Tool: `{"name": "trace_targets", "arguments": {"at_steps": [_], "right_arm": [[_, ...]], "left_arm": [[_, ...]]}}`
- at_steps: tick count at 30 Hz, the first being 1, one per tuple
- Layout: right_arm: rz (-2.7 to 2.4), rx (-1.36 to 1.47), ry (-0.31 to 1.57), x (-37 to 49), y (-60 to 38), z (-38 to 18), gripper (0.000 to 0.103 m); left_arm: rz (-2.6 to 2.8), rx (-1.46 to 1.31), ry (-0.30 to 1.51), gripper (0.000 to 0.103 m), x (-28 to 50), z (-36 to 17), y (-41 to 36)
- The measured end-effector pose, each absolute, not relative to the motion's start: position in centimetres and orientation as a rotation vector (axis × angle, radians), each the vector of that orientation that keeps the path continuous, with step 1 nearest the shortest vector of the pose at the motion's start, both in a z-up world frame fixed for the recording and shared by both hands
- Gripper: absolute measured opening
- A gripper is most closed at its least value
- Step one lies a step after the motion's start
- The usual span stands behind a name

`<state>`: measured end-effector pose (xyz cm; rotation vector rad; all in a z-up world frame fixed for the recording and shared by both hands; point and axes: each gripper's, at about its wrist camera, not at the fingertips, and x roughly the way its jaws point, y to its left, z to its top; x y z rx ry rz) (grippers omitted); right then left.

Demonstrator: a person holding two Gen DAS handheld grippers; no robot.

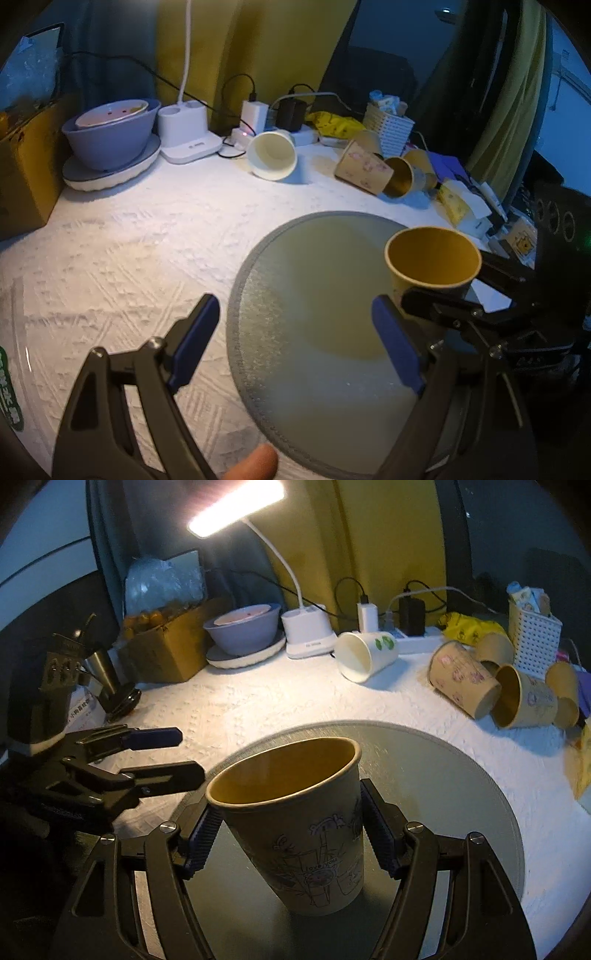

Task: Flip cup upright
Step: 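Rotate the right gripper to turn the cup opening upward, then lower the upright cup onto the grey mat and open the right gripper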

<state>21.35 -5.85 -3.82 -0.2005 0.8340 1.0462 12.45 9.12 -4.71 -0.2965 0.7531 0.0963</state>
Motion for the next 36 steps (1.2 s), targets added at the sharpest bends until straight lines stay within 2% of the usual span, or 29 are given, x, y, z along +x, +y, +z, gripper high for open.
{"name": "trace_targets", "arguments": {"at_steps": [15, 23, 36], "right_arm": [[0.992, -0.197, 0.813, 20.0, -8.3, -4.0, 0.075], [0.949, -0.199, 0.775, 18.7, -9.4, -3.5, 0.086], [0.852, -0.208, 0.734, 15.0, -12.0, -2.2, 0.086]], "left_arm": [[0.053, -0.268, 0.722, 0.086, 11.8, -4.0, 7.2], [0.039, -0.246, 0.707, 0.086, 10.7, -3.3, 6.0], [0.027, -0.204, 0.66, 0.086, 7.5, -2.2, 3.7]]}}
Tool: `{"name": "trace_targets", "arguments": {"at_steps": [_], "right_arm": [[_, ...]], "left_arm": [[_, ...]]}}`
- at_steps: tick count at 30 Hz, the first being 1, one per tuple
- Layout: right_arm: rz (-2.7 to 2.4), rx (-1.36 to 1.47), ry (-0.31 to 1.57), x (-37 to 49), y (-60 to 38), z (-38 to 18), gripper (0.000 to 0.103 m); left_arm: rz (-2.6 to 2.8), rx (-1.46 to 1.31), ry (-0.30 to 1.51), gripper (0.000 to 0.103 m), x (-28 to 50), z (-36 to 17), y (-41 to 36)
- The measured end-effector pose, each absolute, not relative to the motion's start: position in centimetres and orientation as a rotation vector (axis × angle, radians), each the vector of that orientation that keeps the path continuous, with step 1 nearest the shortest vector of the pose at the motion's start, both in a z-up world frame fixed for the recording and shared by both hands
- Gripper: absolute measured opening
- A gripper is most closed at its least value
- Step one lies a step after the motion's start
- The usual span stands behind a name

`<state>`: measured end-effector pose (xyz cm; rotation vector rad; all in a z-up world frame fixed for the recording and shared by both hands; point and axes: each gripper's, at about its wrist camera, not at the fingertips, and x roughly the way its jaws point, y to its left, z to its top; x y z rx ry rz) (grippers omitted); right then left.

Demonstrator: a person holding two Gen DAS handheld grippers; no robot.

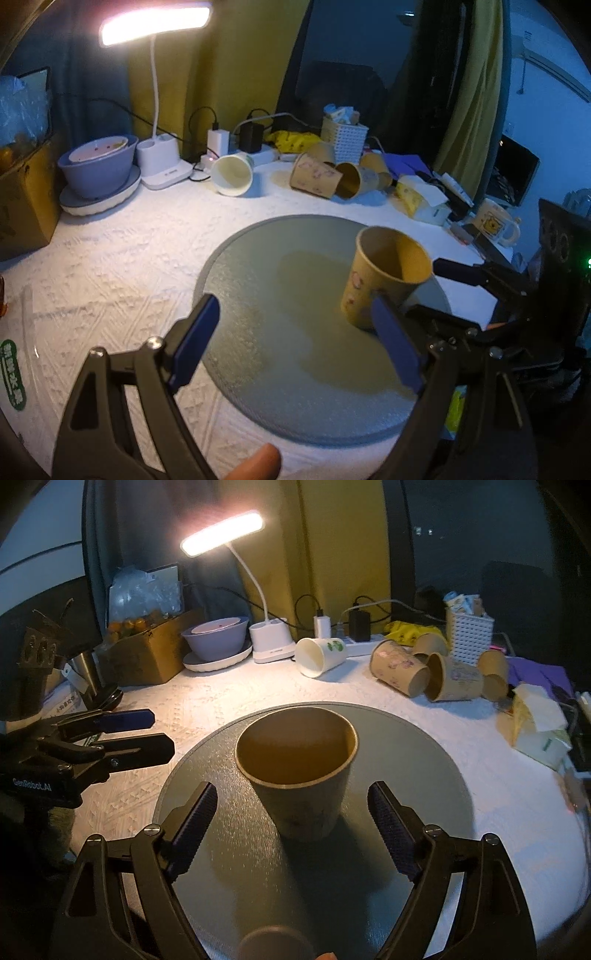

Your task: Flip cup upright

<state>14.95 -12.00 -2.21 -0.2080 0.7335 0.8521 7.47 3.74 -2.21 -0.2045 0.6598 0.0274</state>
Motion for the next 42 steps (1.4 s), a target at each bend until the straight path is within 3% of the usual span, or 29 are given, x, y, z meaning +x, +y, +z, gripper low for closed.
{"name": "trace_targets", "arguments": {"at_steps": [15, 42], "right_arm": [[0.679, -0.201, 0.671, 10.3, -14.6, 0.6, 0.086], [0.605, -0.151, 0.455, 4.6, -17.6, 10.4, 0.086]], "left_arm": [[0.023, -0.142, 0.576, 0.086, 3.8, 0.0, 1.4], [0.024, -0.076, 0.341, 0.086, -1.4, 7.6, -0.7]]}}
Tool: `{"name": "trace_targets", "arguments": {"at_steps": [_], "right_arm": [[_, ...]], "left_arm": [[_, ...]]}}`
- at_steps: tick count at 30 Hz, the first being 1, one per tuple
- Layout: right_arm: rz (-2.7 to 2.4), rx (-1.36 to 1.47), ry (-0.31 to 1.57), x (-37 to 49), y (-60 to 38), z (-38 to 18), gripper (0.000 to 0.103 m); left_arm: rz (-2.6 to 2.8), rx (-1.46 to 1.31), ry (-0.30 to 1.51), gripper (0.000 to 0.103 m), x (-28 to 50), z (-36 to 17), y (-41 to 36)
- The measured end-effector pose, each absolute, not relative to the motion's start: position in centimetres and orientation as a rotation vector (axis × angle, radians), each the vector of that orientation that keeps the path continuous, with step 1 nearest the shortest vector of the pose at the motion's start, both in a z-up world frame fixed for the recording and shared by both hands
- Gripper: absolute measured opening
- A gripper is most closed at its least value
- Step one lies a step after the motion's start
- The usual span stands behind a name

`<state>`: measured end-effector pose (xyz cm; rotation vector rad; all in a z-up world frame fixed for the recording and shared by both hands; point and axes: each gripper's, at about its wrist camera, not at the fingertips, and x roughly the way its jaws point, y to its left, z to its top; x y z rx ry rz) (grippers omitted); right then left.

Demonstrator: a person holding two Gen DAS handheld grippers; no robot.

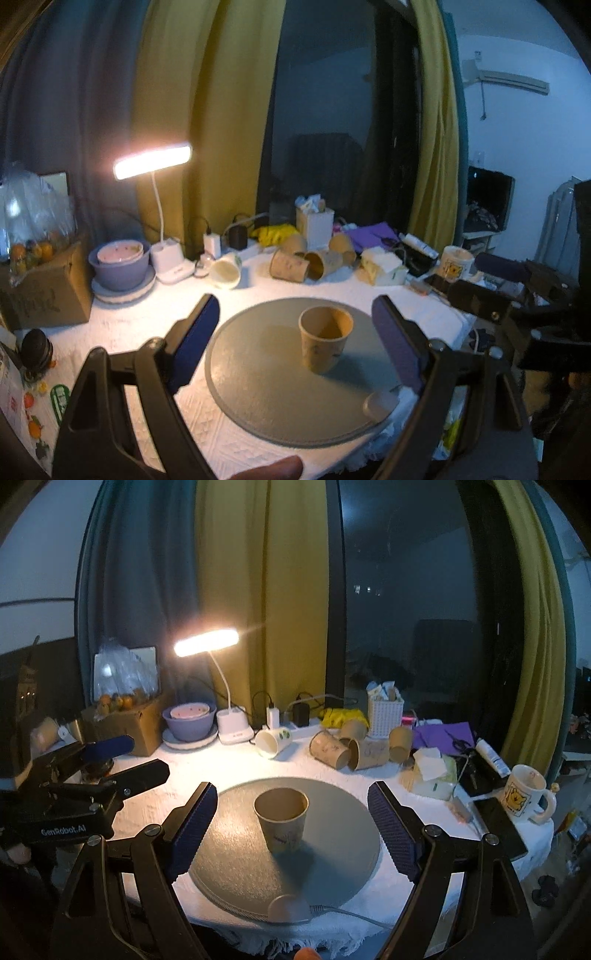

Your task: Flip cup upright

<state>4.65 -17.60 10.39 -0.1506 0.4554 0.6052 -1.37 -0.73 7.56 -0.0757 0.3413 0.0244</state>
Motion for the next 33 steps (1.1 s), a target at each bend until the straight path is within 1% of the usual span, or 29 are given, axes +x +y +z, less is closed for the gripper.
{"name": "trace_targets", "arguments": {"at_steps": [11, 33], "right_arm": [[0.552, -0.131, 0.397, 3.7, -18.8, 12.5, 0.086], [0.57, -0.145, 0.417, 3.6, -18.2, 11.8, 0.086]], "left_arm": [[0.049, -0.074, 0.252, 0.086, -3.3, 9.2, -1.0], [0.061, -0.1, 0.259, 0.086, -3.6, 8.6, -0.7]]}}
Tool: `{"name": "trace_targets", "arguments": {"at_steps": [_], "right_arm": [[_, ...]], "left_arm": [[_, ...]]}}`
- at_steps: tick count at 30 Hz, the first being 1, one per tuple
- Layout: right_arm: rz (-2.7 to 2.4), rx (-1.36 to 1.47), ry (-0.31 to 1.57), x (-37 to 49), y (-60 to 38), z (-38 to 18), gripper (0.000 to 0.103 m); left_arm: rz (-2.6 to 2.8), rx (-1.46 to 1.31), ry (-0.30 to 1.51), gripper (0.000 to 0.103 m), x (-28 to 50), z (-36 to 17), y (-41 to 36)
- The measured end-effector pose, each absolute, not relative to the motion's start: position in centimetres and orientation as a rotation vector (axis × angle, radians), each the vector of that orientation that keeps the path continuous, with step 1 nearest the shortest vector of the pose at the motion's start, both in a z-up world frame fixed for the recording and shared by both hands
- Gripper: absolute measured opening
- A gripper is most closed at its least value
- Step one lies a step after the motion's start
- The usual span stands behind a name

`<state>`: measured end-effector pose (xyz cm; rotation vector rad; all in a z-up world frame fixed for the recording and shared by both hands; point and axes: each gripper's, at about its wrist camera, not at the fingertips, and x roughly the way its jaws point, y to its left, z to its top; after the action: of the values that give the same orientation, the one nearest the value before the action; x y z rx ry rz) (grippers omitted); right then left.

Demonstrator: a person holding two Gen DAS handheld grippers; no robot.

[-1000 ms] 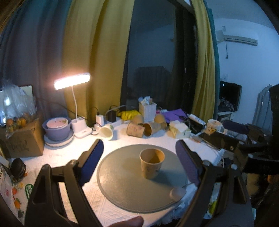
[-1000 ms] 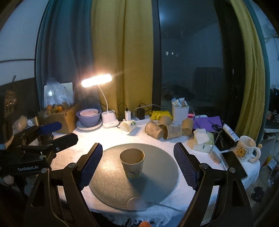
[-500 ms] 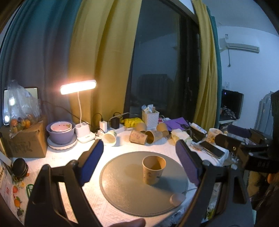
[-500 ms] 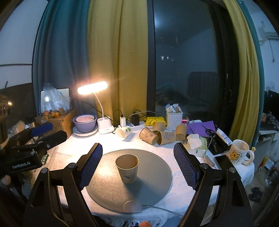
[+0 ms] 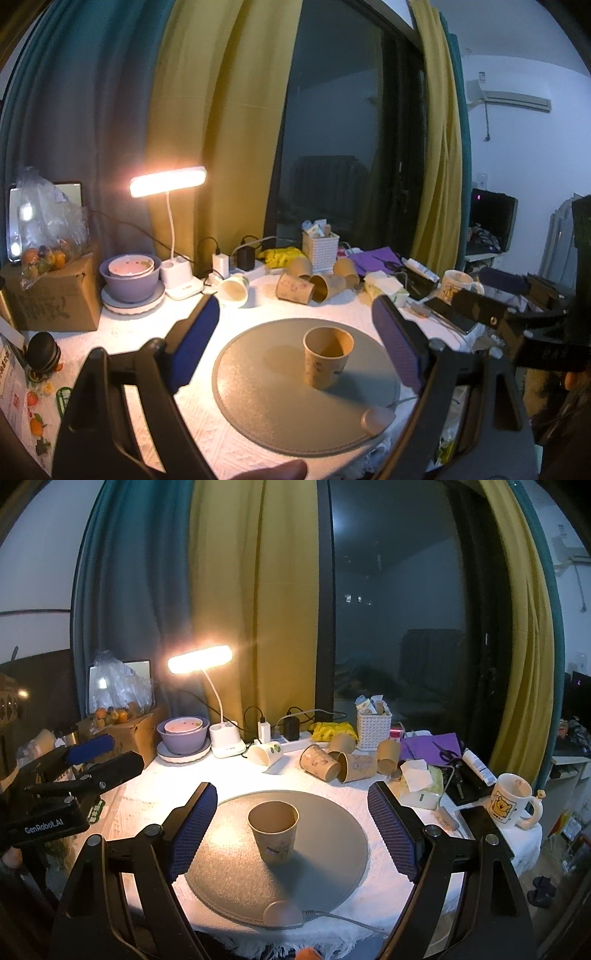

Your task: Flip cup upright

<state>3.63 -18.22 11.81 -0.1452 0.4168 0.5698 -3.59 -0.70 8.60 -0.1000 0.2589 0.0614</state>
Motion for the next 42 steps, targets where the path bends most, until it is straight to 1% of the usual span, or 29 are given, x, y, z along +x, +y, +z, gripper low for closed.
{"name": "trace_targets", "arguments": {"at_steps": [42], "right_arm": [[0.577, -0.148, 0.425, 3.58, -17.62, 11.68, 0.086]], "left_arm": [[0.06, -0.1, 0.271, 0.086, -3.7, 8.52, -0.98]]}}
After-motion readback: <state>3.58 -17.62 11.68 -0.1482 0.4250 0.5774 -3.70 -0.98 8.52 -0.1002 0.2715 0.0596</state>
